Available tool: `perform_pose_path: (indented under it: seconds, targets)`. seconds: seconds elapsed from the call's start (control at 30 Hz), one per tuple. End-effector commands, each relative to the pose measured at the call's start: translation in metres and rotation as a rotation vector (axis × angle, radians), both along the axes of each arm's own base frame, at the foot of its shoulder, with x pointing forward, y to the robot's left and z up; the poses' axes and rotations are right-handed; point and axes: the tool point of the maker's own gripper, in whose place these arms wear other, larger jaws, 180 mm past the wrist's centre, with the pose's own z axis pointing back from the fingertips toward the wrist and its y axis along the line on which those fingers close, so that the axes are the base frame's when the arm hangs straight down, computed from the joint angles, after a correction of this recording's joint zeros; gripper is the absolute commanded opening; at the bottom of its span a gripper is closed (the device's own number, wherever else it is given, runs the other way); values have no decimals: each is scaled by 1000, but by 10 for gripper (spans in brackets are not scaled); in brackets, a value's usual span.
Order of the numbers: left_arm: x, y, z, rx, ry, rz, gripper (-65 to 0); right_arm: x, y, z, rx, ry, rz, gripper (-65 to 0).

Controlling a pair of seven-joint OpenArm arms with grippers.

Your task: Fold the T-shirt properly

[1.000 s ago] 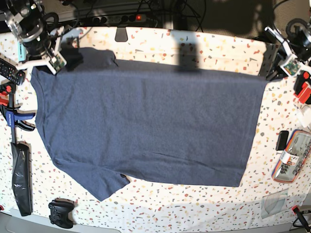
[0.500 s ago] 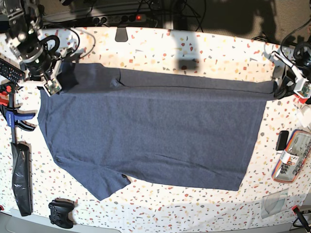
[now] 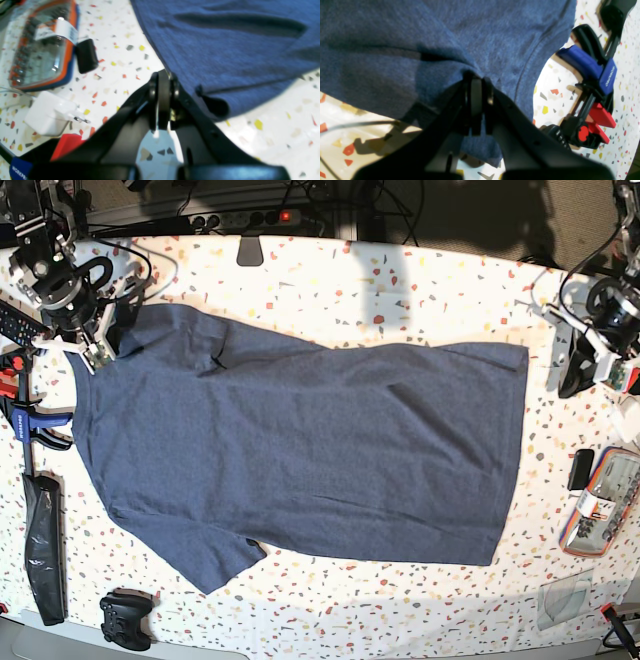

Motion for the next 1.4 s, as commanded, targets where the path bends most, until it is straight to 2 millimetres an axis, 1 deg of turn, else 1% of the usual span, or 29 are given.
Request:
perform_pose_path:
  seconds: [0.0,0.2,0.23,0.27,0.3,0.33,0.37,0.4,0.43,0.5,0.6,0.63,0.67,0.73,0.77,0.83,0.87,0.9,0.93,1.0,1.1,1.17,1.23,1.37]
  targets:
    - [7,3,16,-1,-56,-3,-650,9,-3,12,-11,-39,11,-650]
    - [8,3,17,0,-58,-3,-650,10,-2,13,-8,-47,16,-650]
    - [8,3,17,-1,-59,-3,-650,11,-1,14,-2,-57,22,-597]
    - [8,3,17,-7,-61,-2,-617,13,1,16,4,-68,29,-526]
    - [9,2,19,-21,-65,0,-540,14,3,17,9,-78,35,-460]
    - [9,2,20,-35,-69,3,-465,16,3,19,11,-86,35,-409]
    - [9,1,21,-49,-70,6,-404,18,4,20,26,-91,29,-378]
    - [10,1,23,-63,-73,9,-366,20,4,22,43,-96,18,-368]
    - [10,0,24,-75,-76,11,-353,23,4,23,52,-101,5,-368]
    - [11,-1,28,-108,-87,16,-354,27,3,26,73,-103,-24,-368]
    - [13,-4,38,-203,-115,31,-356,34,4,32,119,-128,-52,-369]
    - [13,-5,41,-241,-117,38,-364,35,7,33,140,-130,-54,-374]
    - [13,-6,43,-277,-111,45,-381,35,11,35,161,-133,-53,-402]
    - [8,-11,41,-331,-61,51,-449,35,18,38,193,-133,-52,-479]
    - [4,-15,40,-358,-22,49,-501,34,20,38,204,-126,-54,-518]
    - [-6,-27,38,-414,55,31,-630,32,24,38,225,-109,-65,-592]
    - [-11,-33,40,-446,81,19,-650,32,25,37,233,-106,-69,-631]
    - [-15,-39,42,-467,91,9,-650,31,26,35,242,-105,-75,-650]
    - [-18,-42,43,-472,92,5,-650,30,28,33,250,-100,-83,-650]
    - [-23,-49,38,-503,100,19,-650,26,31,25,273,-89,-108,-650]
    - [-28,-60,27,-570,115,54,-650,21,30,8,306,-75,-156,-650]
    - [-28,-67,23,-598,117,71,-650,21,25,-2,318,-69,-186,-650]
    - [-26,-72,17,-570,118,78,-650,22,19,-10,318,-57,-212,-650]
    - [-20,-79,2,-545,128,106,-650,22,14,-15,313,-44,-232,-650]
